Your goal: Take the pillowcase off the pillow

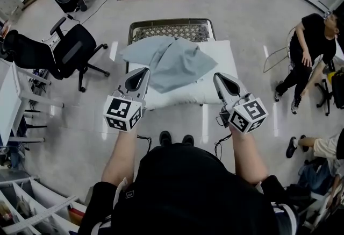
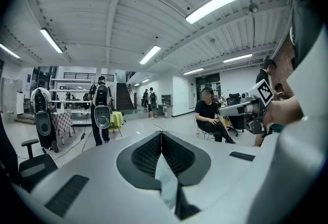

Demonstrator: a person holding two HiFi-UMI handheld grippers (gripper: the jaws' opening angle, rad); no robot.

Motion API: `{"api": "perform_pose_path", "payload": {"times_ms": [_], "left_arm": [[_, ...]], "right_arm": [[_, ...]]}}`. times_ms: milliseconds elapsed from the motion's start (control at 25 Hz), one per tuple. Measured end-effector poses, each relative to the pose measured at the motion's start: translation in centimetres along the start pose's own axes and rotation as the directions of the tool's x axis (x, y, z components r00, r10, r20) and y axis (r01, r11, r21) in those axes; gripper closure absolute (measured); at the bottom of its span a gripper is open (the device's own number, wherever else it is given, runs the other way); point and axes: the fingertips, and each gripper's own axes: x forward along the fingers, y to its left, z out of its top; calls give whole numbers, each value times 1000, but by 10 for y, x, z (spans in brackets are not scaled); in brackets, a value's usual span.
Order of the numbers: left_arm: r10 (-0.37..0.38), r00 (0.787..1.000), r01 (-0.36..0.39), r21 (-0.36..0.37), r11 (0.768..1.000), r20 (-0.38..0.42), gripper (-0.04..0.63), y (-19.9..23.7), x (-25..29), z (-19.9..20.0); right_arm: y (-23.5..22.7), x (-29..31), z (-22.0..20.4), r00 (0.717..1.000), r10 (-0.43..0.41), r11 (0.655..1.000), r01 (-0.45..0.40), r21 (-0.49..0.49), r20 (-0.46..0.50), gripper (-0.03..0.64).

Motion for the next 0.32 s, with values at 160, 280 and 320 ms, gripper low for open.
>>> {"api": "perform_pose_path", "payload": {"times_ms": [160, 280, 320], "left_arm": [[-14, 1000, 14, 7, 1000, -3, 588, -6, 3, 0], [-25, 1000, 25, 9, 1000, -8, 587, -11, 2, -1], [-29, 1000, 29, 10, 1000, -10, 588, -13, 2, -1]], "right_arm": [[-6, -7, 0, 1000, -18, 1000, 18, 1, 4, 609], [-6, -11, 3, 1000, -27, 1000, 28, -7, 7, 609], [-6, -12, 4, 1000, -30, 1000, 30, -10, 8, 609]]}}
